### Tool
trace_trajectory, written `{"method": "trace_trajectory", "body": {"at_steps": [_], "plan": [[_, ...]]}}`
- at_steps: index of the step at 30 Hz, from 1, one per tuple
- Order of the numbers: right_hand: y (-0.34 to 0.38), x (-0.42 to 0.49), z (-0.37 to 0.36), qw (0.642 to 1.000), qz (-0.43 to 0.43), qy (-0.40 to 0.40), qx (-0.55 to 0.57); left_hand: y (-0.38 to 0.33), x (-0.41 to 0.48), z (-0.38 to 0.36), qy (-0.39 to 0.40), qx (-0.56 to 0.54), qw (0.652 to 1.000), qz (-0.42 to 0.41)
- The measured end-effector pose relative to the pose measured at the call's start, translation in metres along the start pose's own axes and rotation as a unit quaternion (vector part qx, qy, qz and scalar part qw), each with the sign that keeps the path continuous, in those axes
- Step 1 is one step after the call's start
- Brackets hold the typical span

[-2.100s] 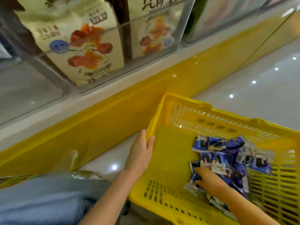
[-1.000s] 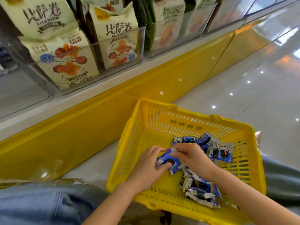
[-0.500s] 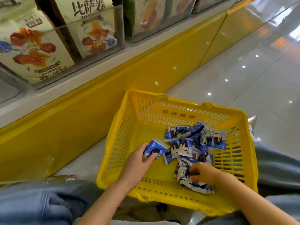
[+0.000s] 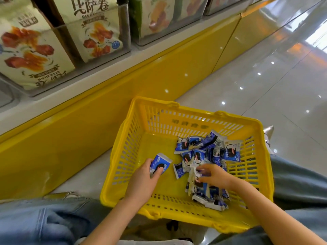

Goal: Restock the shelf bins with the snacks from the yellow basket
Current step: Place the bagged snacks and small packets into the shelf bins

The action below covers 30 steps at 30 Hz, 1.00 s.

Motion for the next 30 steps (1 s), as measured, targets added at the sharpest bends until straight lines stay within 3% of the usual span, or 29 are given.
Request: {"method": "trace_trajectory", "body": {"at_steps": [4, 7, 9, 15, 20, 25, 30], "plan": [[0.059, -0.015, 0.017, 0.972, -0.030, -0.018, 0.231, 0.000, 0.003, 0.008, 0.001, -0.073, 0.994, 0.085], [0.103, -0.027, 0.013, 0.868, -0.068, 0.045, 0.490, -0.008, 0.003, 0.018, 0.013, -0.179, 0.971, 0.159], [0.129, -0.035, 0.009, 0.828, -0.079, 0.052, 0.553, -0.013, 0.001, 0.028, 0.006, -0.222, 0.959, 0.174], [0.187, -0.054, -0.008, 0.838, -0.019, 0.040, 0.544, -0.029, -0.014, 0.068, 0.030, -0.313, 0.934, 0.171], [0.227, -0.074, -0.015, 0.824, 0.022, 0.014, 0.566, -0.036, -0.023, 0.118, 0.015, -0.354, 0.926, 0.133], [0.272, -0.105, -0.012, 0.897, 0.132, -0.023, 0.422, -0.033, -0.020, 0.172, -0.064, -0.375, 0.922, 0.076], [0.316, -0.128, -0.006, 0.952, 0.226, -0.018, 0.208, -0.033, -0.001, 0.227, -0.166, -0.310, 0.936, -0.027]]}}
Point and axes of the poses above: each hand's wrist, its own x-axis towards the middle knuckle, its own z-axis out of the back of the hand, y = z × x, the point moved 2 cm from there along x, towards the middle knuckle, and after that the axes turned 15 degrees about -y, right-handed, at the moved point
